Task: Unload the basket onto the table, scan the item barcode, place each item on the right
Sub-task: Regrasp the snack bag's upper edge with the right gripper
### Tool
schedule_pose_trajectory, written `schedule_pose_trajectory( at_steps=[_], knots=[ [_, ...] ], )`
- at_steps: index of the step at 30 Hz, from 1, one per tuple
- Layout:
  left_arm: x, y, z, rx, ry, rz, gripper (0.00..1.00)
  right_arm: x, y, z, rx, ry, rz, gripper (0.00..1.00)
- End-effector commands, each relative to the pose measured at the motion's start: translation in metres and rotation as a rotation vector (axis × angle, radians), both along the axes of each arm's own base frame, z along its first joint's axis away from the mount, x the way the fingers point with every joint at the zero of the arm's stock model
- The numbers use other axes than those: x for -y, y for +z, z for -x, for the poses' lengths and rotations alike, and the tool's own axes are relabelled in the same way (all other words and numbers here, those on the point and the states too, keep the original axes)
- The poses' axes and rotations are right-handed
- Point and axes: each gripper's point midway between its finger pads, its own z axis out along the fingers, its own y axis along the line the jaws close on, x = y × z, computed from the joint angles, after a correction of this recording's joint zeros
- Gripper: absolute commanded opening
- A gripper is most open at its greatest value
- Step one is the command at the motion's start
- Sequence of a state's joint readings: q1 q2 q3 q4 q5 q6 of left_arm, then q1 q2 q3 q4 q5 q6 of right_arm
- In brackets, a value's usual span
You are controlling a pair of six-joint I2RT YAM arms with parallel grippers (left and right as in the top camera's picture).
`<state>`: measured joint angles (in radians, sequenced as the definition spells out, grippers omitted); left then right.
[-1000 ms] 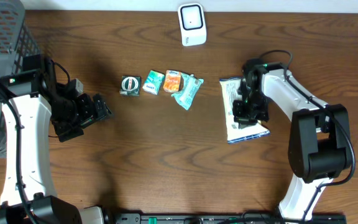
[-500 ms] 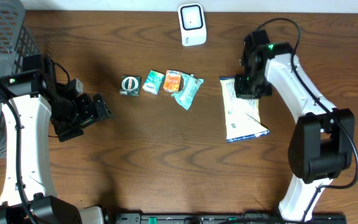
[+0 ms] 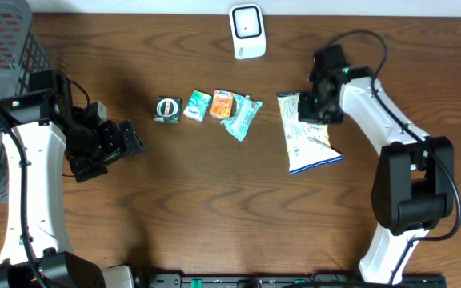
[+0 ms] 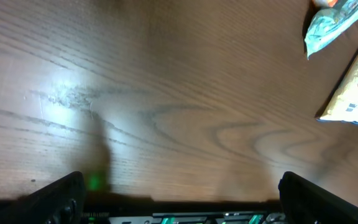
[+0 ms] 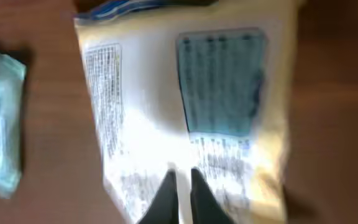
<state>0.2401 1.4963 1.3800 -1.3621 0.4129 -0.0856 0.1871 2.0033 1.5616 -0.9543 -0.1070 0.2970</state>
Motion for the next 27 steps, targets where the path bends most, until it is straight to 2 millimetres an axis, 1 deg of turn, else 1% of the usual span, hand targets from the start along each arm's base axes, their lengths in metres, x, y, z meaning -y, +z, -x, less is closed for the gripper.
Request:
schedule_pose_trajectory(
  at_steps=[1, 3, 6, 7, 8, 10, 11, 12, 13, 15, 17, 18, 20, 22, 24, 26, 27],
  knots=[
    [0.000, 0.000, 0.001, -0.005, 0.003, -0.001, 0.98, 0.004, 0.033, 0.001, -0.016, 0.025, 0.001, 0.02],
    [0.000, 0.000, 0.001, -0.005, 0.003, -0.001, 0.98, 0.003, 0.029, 0.026, -0.109, 0.080, 0.022, 0.01],
    [0.000, 0.000, 0.001, -0.005, 0.003, -0.001, 0.98, 0.000, 0.014, 0.056, -0.215, 0.121, 0.045, 0.01],
    [0.000, 0.000, 0.001, -0.005, 0.003, -0.001, 0.98, -0.001, 0.010, 0.061, -0.232, 0.126, 0.048, 0.01],
    [0.000, 0.000, 0.001, -0.005, 0.003, -0.001, 0.98, -0.002, 0.001, 0.069, -0.256, 0.135, 0.053, 0.01],
    [0.000, 0.000, 0.001, -0.005, 0.004, -0.001, 0.98, -0.005, -0.016, 0.079, -0.276, 0.146, 0.057, 0.01],
    [0.000, 0.000, 0.001, -0.005, 0.003, -0.001, 0.98, -0.007, -0.029, 0.085, -0.280, 0.139, 0.059, 0.01],
    [0.000, 0.000, 0.001, -0.005, 0.003, -0.001, 0.98, -0.008, -0.032, 0.086, -0.281, 0.138, 0.059, 0.01],
    [0.000, 0.000, 0.001, -0.005, 0.003, -0.001, 0.98, -0.011, -0.042, 0.091, -0.283, 0.141, 0.054, 0.01],
    [0.000, 0.000, 0.001, -0.005, 0.003, -0.001, 0.98, -0.014, -0.049, 0.098, -0.294, 0.132, 0.058, 0.01],
    [0.000, 0.000, 0.001, -0.005, 0.003, -0.001, 0.98, -0.019, -0.049, 0.100, -0.303, 0.124, 0.047, 0.01],
    [0.000, 0.000, 0.001, -0.005, 0.003, -0.001, 0.98, -0.021, -0.047, 0.100, -0.303, 0.125, 0.036, 0.01],
    [0.000, 0.000, 0.001, -0.005, 0.003, -0.001, 0.98, -0.026, -0.038, 0.095, -0.292, 0.126, 0.011, 0.01],
    [0.000, 0.000, 0.001, -0.005, 0.003, -0.001, 0.98, -0.028, -0.022, 0.083, -0.259, 0.134, 0.010, 0.02],
    [0.000, 0.000, 0.001, -0.005, 0.003, -0.001, 0.98, -0.026, -0.003, 0.066, -0.206, 0.143, 0.028, 0.04],
    [0.000, 0.000, 0.001, -0.005, 0.003, -0.001, 0.98, -0.018, 0.017, 0.040, -0.114, 0.129, 0.086, 0.06],
    [0.000, 0.000, 0.001, -0.005, 0.003, -0.001, 0.98, -0.011, 0.027, 0.023, -0.047, 0.118, 0.134, 0.06]
  ],
)
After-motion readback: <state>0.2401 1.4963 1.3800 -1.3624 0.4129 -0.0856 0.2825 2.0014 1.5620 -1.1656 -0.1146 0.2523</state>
